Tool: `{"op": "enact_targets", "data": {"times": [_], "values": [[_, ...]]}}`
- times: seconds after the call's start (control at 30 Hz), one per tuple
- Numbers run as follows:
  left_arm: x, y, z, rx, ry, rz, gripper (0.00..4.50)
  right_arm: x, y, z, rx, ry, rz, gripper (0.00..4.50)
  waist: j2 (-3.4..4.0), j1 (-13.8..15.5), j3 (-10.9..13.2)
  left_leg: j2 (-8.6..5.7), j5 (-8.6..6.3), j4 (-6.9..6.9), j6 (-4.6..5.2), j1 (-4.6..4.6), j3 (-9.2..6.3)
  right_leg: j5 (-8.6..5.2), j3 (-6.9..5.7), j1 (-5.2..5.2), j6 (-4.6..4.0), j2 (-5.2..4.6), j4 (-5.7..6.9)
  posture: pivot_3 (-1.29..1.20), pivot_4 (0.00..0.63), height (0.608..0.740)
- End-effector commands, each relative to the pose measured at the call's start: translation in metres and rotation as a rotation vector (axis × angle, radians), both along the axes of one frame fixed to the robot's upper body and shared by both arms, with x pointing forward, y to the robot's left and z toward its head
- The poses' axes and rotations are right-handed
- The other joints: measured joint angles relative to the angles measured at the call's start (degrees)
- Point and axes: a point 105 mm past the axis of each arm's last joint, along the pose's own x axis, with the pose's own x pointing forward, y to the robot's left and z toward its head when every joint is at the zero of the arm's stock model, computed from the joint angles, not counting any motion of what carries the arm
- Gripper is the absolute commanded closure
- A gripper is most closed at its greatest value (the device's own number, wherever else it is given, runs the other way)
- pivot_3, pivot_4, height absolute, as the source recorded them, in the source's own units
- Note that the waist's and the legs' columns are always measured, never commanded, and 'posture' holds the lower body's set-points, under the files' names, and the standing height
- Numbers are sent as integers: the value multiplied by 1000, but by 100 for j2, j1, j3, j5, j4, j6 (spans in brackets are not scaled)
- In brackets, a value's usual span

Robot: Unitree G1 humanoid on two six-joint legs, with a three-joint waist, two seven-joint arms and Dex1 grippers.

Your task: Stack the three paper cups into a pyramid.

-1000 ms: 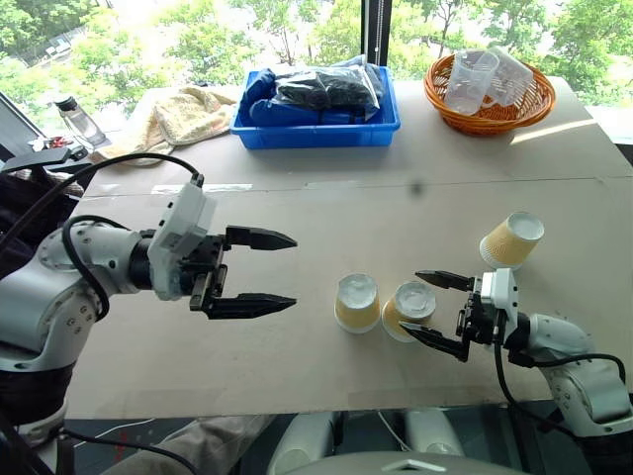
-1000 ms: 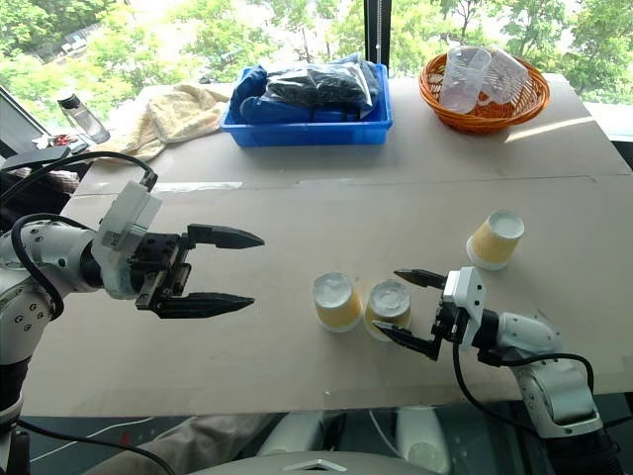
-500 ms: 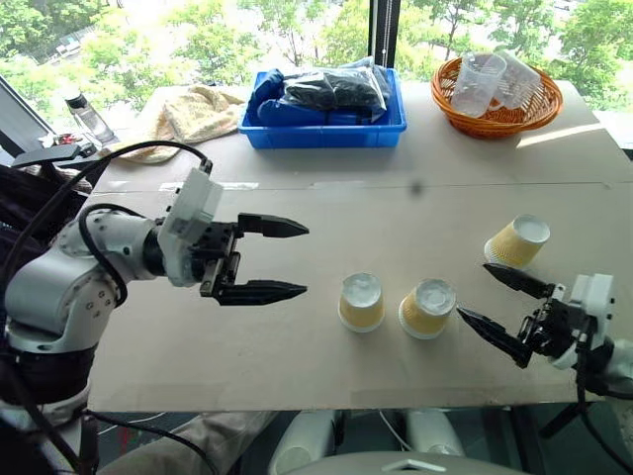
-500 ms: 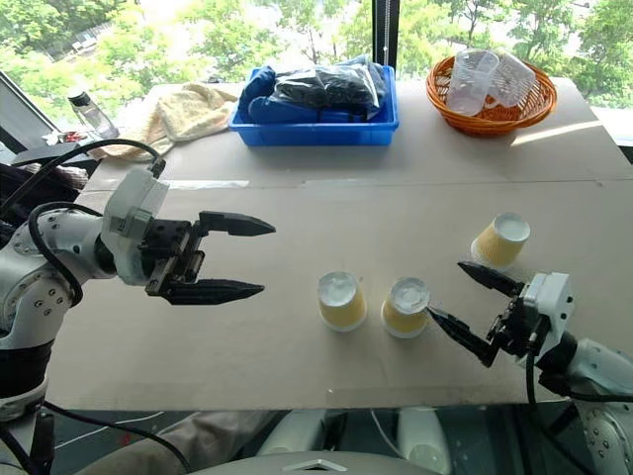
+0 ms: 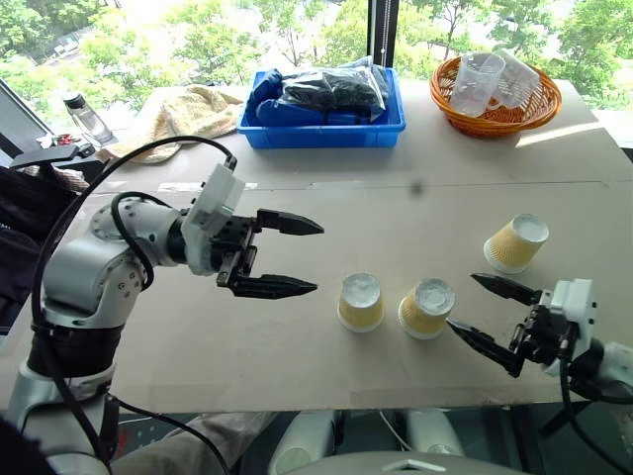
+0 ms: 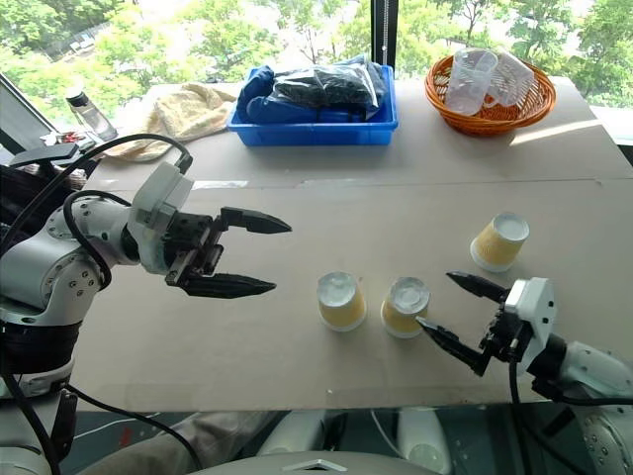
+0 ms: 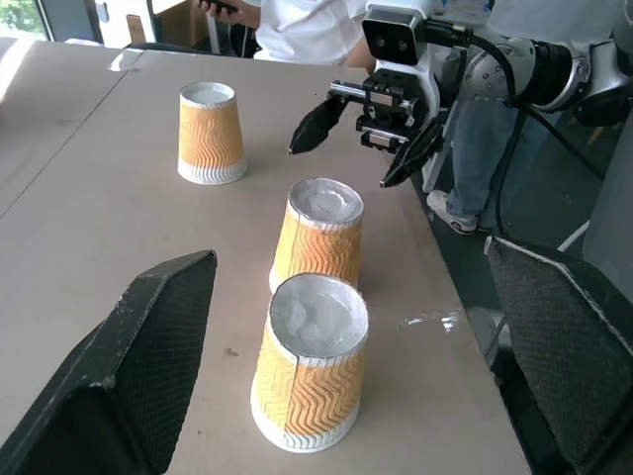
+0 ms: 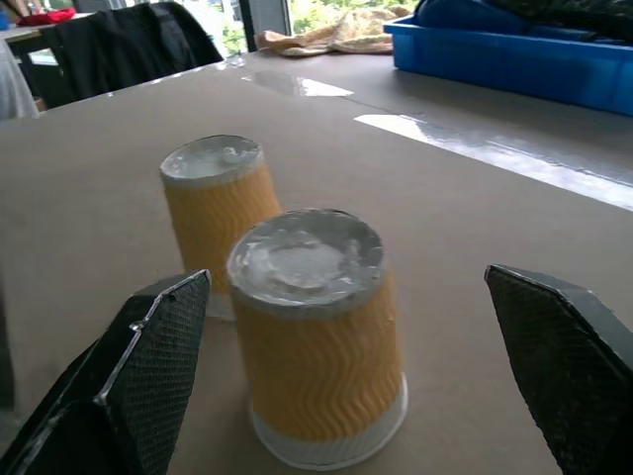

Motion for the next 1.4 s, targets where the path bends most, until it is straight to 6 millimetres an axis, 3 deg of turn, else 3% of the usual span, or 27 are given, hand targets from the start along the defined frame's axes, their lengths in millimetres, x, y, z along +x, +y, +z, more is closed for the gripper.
{"op": "enact_targets", "data": {"times": [0.03, 0.2, 0.43, 0.53, 0.63, 0.9, 1.17, 1.2, 1.27, 1.3, 1.33, 1.4], "values": [[-9, 2, 8, 39, -41, -28, 0, 4, 15, 1, 10, -15, 42, 98, -1, 14, 1, 0, 0, 5, 0, 0, -2, 0, -2, 2, 0, 0, 1, 0, 150, 740], [-21, 4, 9, 120, -40, -64, 0, 18, 22, -7, -4, 4, 58, 98, -3, 21, 2, 0, 0, 7, 0, 0, -10, 0, -10, 7, 0, 0, -1, 0, 150, 740], [-22, 1, 13, 114, -56, -64, 0, 23, 22, -10, -9, -6, 62, 98, -3, 27, 2, 0, 0, 7, 0, -1, -13, 0, -13, 7, 0, 0, -1, 0, 150, 740], [-22, 1, 13, 113, -57, -61, 0, 23, 23, -10, -2, -9, 66, 994, -3, 21, 2, 0, 0, 7, 0, -1, -12, 0, -13, 7, 0, 0, -1, 0, 150, 740], [-21, 1, 13, 115, -56, -57, 0, 22, 26, -13, -4, -6, 74, 2366, -3, 19, 2, 0, 0, 7, 0, -1, -12, 0, -12, 7, 0, 0, -1, 0, 150, 740], [-20, 2, 13, 121, -56, -52, 0, 20, 45, -16, 0, -18, 139, 2366, -3, 17, 2, 0, 0, 7, 0, 0, -12, 0, -12, 7, 0, 1, 0, 0, 150, 740], [-20, 2, 14, 120, -64, -44, 0, 32, 47, -13, 4, -27, 132, 2366, -3, 12, 2, 0, 0, 7, 0, 1, -12, 0, -12, 6, 0, 2, 1, 0, 150, 740], [-20, 2, 14, 119, -64, -43, 0, 32, 48, -14, -2, -23, 136, 1402, -3, 15, 1, 0, 0, 7, 0, 0, -12, 0, -11, 6, -1, 2, 1, 0, 150, 740], [-20, 2, 14, 118, -64, -41, 0, 32, 48, -13, -3, -26, 141, 778, -3, 17, 2, 0, 0, 7, 0, 0, -12, 0, -12, 6, 0, 1, 0, 0, 150, 740], [-19, 2, 14, 118, -64, -40, 0, 32, 48, -12, 2, -32, 138, 252, -3, 17, 2, 0, 0, 7, 0, -1, -12, 0, -12, 6, 0, 2, 0, 0, 150, 740], [-20, 2, 14, 118, -64, -39, 0, 31, 49, -9, 19, -31, 144, 38, -3, 17, 2, 0, 0, 7, 0, -2, -12, 0, -13, 6, -1, 1, -1, 0, 150, 740], [-20, 2, 13, 116, -63, -37, 0, 30, 48, -7, 22, -45, 135, 38, -3, 18, 2, 0, 0, 7, 0, -2, -12, 0, -13, 5, -1, 1, -1, 0, 150, 740]]}}
